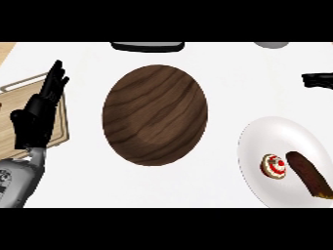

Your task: Pick the sweet potato from the plate and place it in the bowl

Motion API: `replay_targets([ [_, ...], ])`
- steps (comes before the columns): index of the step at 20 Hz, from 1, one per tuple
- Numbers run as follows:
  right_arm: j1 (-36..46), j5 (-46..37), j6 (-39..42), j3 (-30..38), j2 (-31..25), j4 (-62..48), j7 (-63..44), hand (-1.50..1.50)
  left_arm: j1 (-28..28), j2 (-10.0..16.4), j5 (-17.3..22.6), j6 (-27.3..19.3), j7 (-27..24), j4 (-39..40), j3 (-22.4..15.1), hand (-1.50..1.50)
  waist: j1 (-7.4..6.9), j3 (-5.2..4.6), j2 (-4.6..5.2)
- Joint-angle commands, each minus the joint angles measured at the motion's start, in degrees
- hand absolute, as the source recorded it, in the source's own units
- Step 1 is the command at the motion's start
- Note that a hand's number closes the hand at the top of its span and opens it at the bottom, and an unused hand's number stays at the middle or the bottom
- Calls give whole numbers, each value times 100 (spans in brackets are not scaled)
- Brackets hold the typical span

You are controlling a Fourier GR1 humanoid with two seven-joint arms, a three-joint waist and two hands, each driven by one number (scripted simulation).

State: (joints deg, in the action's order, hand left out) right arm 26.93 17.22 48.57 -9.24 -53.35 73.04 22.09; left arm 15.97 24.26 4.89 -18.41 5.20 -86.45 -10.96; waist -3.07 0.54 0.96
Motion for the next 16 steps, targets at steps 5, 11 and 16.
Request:
replay_targets([
  [5,212,-1768,577,-913,-421,677,1486,-150,55,-57,-100,-82,219,-179,-68,0,-64,-4,-2],
  [11,201,-2564,97,-1841,-606,862,2234,-150,170,-65,-194,-75,238,-61,-56,0,-6,-24,11],
  [16,56,-3418,-738,-2582,-910,837,3009,-150,42,58,-110,55,215,-68,99,0,63,-33,-19],
])
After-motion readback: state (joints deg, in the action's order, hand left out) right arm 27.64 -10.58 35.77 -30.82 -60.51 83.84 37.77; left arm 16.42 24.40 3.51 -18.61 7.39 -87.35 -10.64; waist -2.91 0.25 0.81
